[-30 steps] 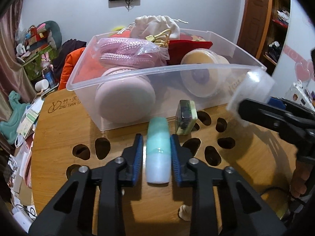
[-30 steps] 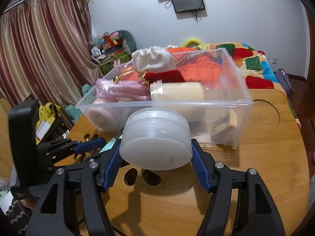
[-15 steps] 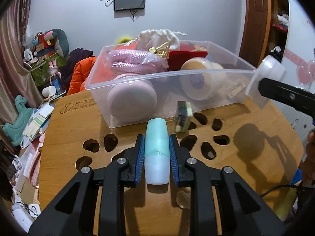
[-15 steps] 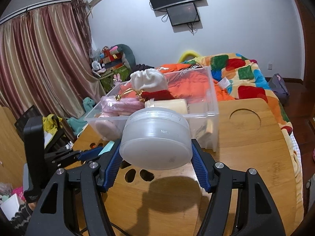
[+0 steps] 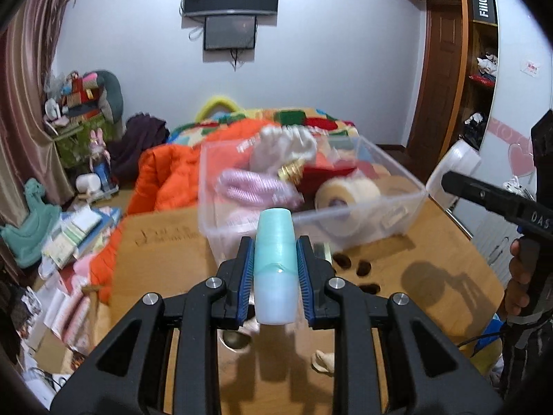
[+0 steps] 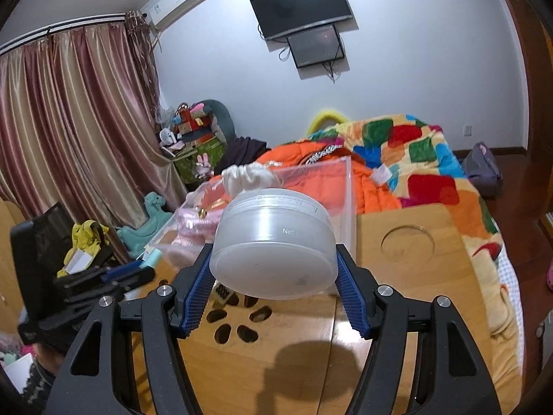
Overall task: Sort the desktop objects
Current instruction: 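Carry the teal bottle and white jar into the clear bin and open both tools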
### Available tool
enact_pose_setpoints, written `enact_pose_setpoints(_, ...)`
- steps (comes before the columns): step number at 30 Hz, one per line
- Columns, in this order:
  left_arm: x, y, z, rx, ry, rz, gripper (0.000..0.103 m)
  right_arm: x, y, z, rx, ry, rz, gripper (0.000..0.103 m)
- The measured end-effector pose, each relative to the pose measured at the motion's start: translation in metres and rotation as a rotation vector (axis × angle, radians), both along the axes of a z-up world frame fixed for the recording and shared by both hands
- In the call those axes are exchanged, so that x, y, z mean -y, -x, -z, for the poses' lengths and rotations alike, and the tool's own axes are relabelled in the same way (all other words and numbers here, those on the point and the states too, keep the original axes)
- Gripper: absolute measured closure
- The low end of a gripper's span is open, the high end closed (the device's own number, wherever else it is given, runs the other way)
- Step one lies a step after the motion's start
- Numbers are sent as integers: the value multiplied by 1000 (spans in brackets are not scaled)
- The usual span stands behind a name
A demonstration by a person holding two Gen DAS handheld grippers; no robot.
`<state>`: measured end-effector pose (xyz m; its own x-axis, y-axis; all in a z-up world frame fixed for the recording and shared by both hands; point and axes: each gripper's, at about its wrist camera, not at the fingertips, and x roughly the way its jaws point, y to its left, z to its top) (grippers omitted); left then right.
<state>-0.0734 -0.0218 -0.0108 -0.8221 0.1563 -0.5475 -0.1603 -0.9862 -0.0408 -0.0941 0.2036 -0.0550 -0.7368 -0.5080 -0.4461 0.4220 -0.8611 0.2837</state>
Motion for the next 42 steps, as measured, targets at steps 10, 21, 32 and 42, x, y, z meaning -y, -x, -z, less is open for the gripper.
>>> enact_pose_setpoints(10, 14, 37, -26, -31, 13, -16, 79, 3, 28, -22, -28, 2, -7, 41)
enact_pose_setpoints(21, 22, 86, -19, 13, -21, -20, 79, 15, 74, -14, 3, -51, 5, 41)
enact_pose_setpoints(32, 19, 123, -3, 69, 2, -29, 80, 30, 116, -4, 39, -132, 13, 41)
enact_pose_setpoints(42, 17, 140, 13, 98, 0, -12, 80, 51, 136, 11, 50, -220, -13, 41)
